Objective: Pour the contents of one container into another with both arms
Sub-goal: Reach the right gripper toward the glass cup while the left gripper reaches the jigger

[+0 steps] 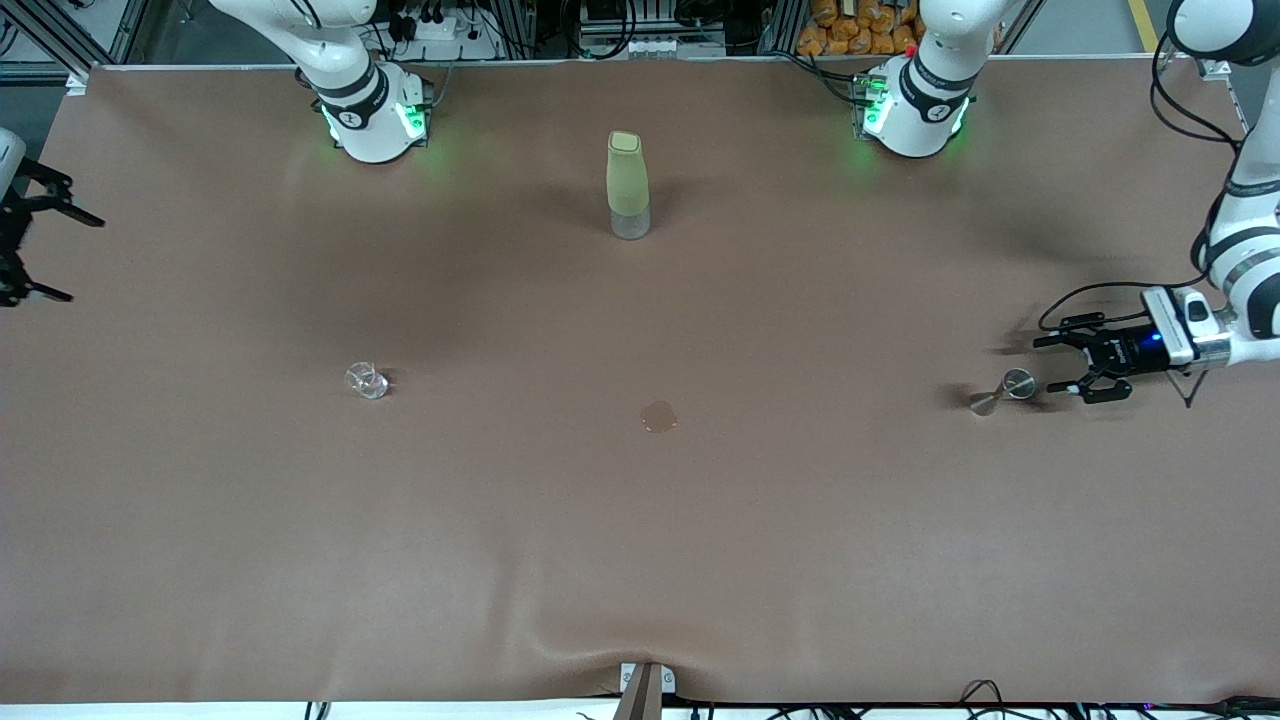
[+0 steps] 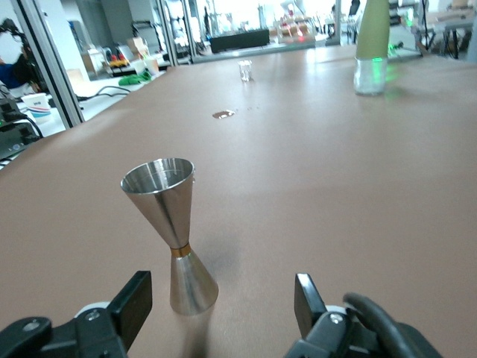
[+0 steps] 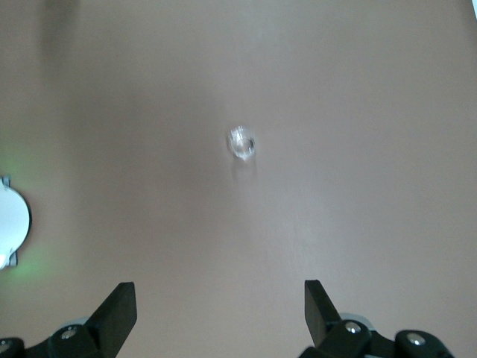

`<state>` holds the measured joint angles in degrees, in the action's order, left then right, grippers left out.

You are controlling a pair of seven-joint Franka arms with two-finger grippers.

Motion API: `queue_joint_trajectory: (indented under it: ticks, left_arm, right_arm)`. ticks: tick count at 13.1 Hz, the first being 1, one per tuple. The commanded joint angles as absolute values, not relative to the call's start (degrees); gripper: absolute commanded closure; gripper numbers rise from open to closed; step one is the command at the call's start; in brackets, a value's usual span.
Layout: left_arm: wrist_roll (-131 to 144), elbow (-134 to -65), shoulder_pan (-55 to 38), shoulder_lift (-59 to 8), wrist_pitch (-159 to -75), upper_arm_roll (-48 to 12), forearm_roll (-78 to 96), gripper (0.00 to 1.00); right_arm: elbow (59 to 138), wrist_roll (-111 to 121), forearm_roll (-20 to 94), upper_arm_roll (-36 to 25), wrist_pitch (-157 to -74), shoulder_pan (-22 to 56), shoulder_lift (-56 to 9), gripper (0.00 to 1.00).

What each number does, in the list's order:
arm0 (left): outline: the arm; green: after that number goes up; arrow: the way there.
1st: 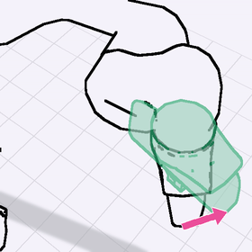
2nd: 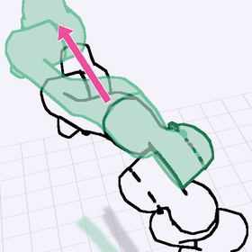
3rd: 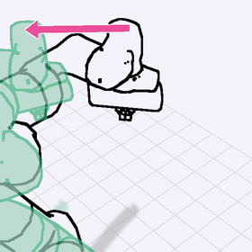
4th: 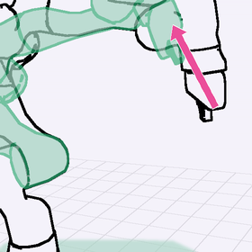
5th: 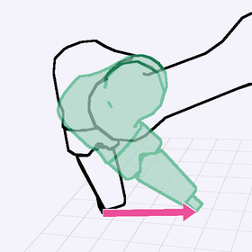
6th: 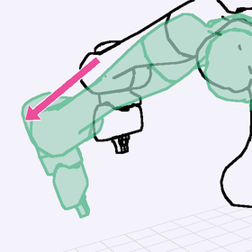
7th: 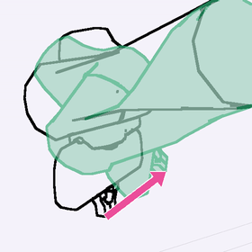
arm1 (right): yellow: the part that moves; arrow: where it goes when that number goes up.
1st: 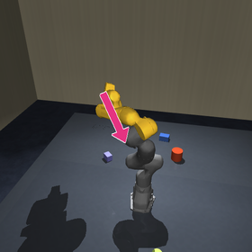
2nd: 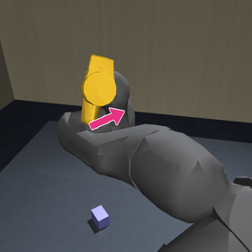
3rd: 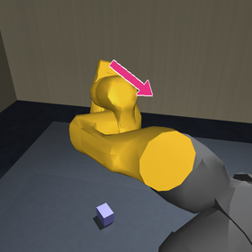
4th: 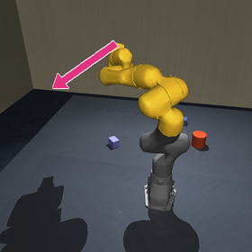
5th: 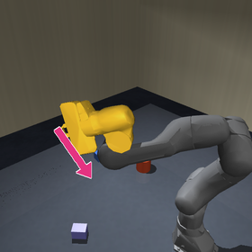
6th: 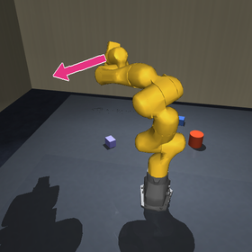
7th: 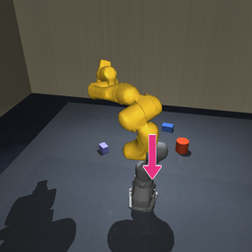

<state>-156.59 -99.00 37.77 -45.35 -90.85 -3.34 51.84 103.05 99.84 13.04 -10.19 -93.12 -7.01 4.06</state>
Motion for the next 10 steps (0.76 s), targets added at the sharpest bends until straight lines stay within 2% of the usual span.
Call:
queue_joint_trajectory:
  ticks: [1, 3, 5, 10]
  left_arm:
    - [-157.2, -97.5, 37.5, -49.6, -89.5, -3.2, 56.2, 0.16]
    - [-152.8, -97.1, 37.7, -50.0, -89.4, -3.2, 57.4, 0.22]
    - [-151.6, -96.5, 37.6, -50.2, -89.4, -3.3, 58.1, 0.22]
    - [-149.8, -96.0, 37.5, -52.2, -88.2, -4.9, 59.4, 0.24]
  right_arm:
    - [108.5, 108.0, 21.8, -14.5, -95.5, -6.7, 2.8, 0.00]
    - [109.3, 115.0, 27.8, -17.0, -95.5, -6.9, -1.4, 0.00]
    - [109.3, 122.8, 34.1, -19.2, -95.1, -7.1, -6.7, 0.00]
    - [109.2, 137.7, 50.2, -19.6, -90.4, -9.8, -21.4, 0.00]
